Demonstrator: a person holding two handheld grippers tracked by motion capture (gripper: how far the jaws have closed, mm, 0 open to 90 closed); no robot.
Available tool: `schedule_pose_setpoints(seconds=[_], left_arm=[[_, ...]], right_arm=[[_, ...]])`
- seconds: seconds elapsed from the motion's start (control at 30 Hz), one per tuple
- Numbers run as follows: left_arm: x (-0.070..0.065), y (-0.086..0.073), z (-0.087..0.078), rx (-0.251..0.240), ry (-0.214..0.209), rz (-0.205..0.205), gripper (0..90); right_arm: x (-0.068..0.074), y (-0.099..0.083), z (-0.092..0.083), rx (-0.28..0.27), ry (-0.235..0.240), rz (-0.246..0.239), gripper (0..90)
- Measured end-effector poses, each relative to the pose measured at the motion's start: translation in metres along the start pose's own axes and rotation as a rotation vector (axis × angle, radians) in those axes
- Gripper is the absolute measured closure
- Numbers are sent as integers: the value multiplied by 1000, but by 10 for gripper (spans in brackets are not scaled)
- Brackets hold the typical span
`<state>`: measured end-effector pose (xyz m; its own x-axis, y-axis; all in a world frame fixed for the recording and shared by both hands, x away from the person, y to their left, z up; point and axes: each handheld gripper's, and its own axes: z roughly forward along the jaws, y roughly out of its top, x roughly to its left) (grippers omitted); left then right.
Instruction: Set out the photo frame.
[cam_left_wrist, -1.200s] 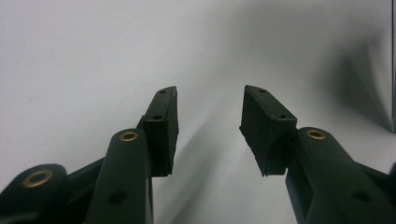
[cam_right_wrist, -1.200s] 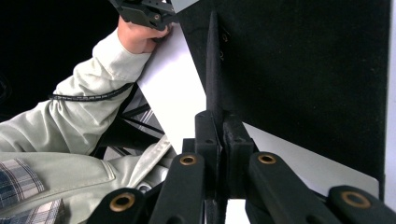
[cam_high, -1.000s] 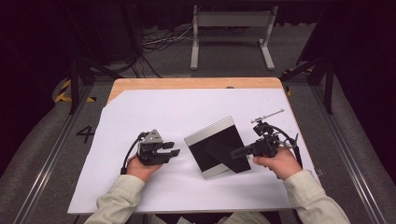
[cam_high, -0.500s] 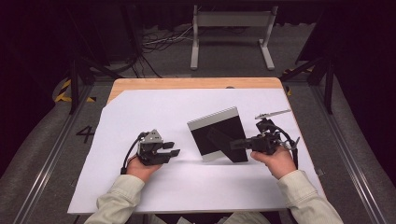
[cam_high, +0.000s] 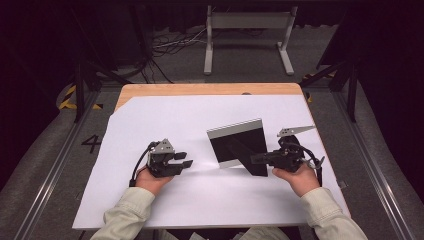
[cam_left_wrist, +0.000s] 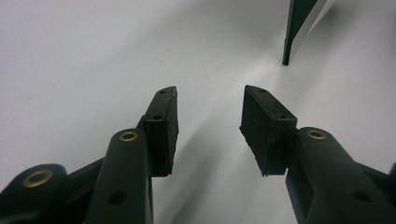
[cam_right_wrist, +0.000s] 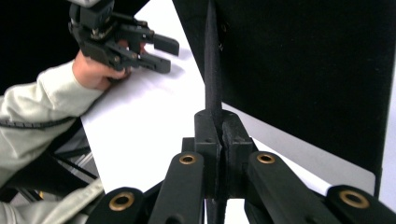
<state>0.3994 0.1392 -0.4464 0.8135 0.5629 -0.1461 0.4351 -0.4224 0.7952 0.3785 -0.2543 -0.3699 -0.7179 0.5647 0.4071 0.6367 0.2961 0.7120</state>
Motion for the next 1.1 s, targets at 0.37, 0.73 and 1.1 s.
schedule_pose_setpoints(seconds=[0.37,0.73,1.1], left_arm=[[0,0,0,0,0,0,567],[0,0,0,2,3,3,567],[0,0,0,0,0,2,566]], right_arm=[[3,-11,-2,73,-8,-80,870],[1,-25,-2,117,-13,-137,869],[5,-33,-1,151,-50,-286,864]])
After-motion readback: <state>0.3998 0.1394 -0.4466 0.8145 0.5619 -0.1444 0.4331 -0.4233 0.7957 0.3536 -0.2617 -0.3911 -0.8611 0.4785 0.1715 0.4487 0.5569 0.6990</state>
